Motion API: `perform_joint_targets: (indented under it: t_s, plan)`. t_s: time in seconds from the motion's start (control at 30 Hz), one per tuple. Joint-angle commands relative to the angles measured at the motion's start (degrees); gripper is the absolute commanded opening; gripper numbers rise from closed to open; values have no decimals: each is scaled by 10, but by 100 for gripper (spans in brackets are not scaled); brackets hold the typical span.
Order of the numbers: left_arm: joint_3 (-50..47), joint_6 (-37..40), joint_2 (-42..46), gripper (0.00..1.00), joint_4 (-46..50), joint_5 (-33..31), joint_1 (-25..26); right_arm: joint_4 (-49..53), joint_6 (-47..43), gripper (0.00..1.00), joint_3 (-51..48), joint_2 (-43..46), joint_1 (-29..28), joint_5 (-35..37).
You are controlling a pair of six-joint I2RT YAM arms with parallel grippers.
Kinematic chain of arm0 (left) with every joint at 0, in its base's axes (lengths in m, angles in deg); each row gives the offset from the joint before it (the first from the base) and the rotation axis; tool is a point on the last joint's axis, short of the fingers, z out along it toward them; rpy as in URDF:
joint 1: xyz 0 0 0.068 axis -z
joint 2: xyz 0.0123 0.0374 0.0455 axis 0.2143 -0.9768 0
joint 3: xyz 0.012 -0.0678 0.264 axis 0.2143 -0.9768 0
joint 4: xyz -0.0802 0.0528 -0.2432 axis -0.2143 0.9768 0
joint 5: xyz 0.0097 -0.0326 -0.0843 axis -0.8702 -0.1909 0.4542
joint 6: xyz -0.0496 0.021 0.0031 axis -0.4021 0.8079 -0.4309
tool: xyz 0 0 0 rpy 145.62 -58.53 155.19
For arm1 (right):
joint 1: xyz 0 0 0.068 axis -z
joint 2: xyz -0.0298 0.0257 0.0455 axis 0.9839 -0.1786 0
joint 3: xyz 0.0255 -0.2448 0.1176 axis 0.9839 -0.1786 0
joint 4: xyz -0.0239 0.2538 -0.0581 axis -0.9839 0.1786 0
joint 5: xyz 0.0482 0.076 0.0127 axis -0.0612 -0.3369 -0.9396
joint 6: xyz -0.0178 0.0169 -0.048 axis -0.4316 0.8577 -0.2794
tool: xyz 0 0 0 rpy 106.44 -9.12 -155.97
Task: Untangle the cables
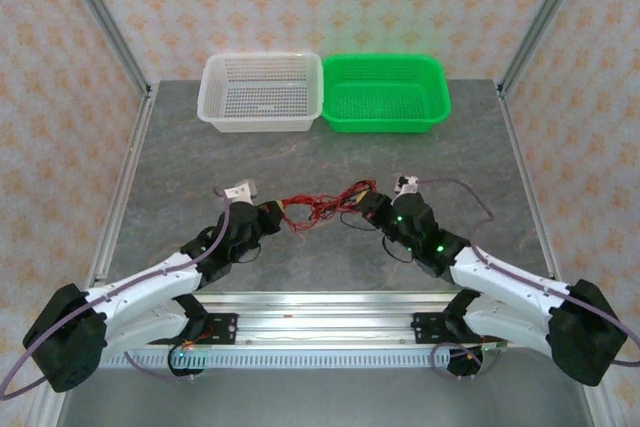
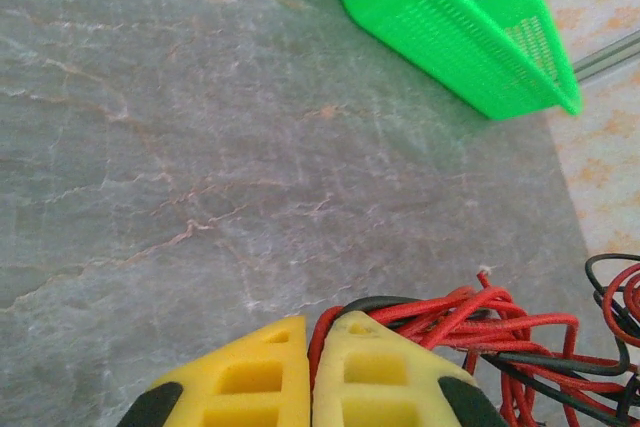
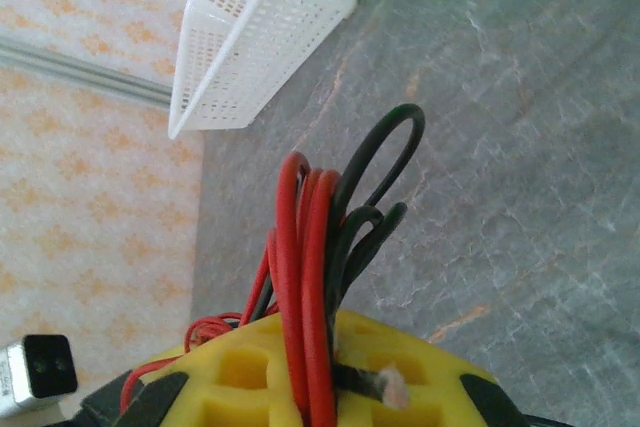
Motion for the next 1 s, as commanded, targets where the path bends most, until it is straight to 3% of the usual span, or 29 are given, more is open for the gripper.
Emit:
perform_joint_targets:
  t_s: [0.0, 0.17, 0.33, 0.4, 0.53, 0.63, 0.7, 0.83, 0.97]
  plan:
    - [-10, -11, -31, 1, 85, -111, -42, -98, 61, 11, -23, -33, 19, 64]
    - [-15, -16, -101, 1, 33, -72, -42, -153, 82, 19, -33, -118, 19, 35]
    - [-14, -18, -155, 4, 6, -55, -42, -143, 76, 39, -32, -150, 19, 36]
    - [-10, -14, -157, 13, 8, -55, -42, -112, 62, 48, -23, -144, 18, 41]
    - [17, 6, -125, 49, 59, -70, -42, 20, -8, 57, 39, -126, 19, 50]
    - [53, 28, -84, 67, 123, -88, -42, 133, -84, 58, 121, -143, 15, 35]
    - [86, 43, -60, 72, 169, -97, -42, 195, -131, 58, 178, -166, 2, 33]
    - [155, 70, -31, 76, 249, -107, -42, 318, -208, 57, 317, -252, -33, 54]
    - [191, 86, -41, 75, 262, -80, -42, 358, -242, 50, 399, -347, -37, 50]
